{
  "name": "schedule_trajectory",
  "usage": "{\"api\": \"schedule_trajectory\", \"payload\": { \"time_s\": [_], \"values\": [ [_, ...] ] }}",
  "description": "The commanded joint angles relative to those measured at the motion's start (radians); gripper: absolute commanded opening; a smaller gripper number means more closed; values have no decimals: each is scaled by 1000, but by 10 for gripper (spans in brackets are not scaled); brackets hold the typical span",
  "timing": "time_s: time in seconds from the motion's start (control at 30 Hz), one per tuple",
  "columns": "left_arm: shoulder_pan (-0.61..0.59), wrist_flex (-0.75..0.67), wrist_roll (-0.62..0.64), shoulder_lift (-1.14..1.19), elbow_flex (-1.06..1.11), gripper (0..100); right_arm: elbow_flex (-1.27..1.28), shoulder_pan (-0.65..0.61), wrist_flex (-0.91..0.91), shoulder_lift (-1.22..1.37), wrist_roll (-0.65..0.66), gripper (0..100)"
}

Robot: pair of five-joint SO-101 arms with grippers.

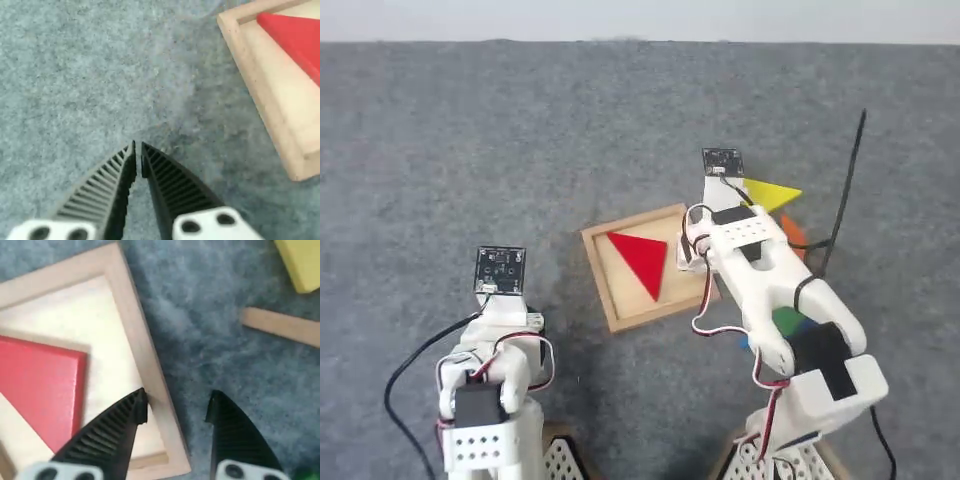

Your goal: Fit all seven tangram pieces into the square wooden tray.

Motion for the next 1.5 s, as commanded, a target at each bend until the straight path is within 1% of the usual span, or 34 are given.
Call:
{"api": "schedule_trajectory", "payload": {
  "time_s": [0.0,0.13,0.27,0.4,0.47,0.57,0.6,0.67,0.8,0.93,1.07,1.13,1.2,1.3,1.37,1.47],
  "values": [
    [-5,5,17,-18,-13,18,-32,-10,-1,-44,-17,210],
    [-5,5,17,-18,-13,18,-31,-94,-53,-104,-12,210],
    [-5,5,17,-18,-13,18,-34,-137,-102,-84,91,209],
    [-5,5,17,-18,-13,18,-34,-197,-101,-36,183,206],
    [-5,5,17,-18,-13,18,-32,-228,-101,-21,221,158],
    [-5,5,17,-18,-13,18,-32,-243,-111,-24,230,13],
    [-5,5,17,-18,-13,18,-32,-242,-114,-28,244,2],
    [-5,5,17,-18,-13,18,-32,-239,-113,-38,259,16],
    [-5,5,17,-18,-13,18,-29,-206,-110,-101,259,6],
    [-5,5,17,-18,-13,18,-25,-104,-77,-147,216,6],
    [-5,5,17,-18,-13,18,-25,4,-51,-93,198,6],
    [-5,5,17,-18,-13,18,-25,41,-21,-61,155,6],
    [-5,5,17,-18,-13,18,-25,50,12,-39,143,6],
    [-5,5,17,-18,-13,18,-25,30,35,-31,147,11],
    [-5,5,17,-18,-13,18,-28,28,42,-31,143,42],
    [-5,5,17,-18,-13,18,-29,38,42,-45,143,150]
  ]
}}
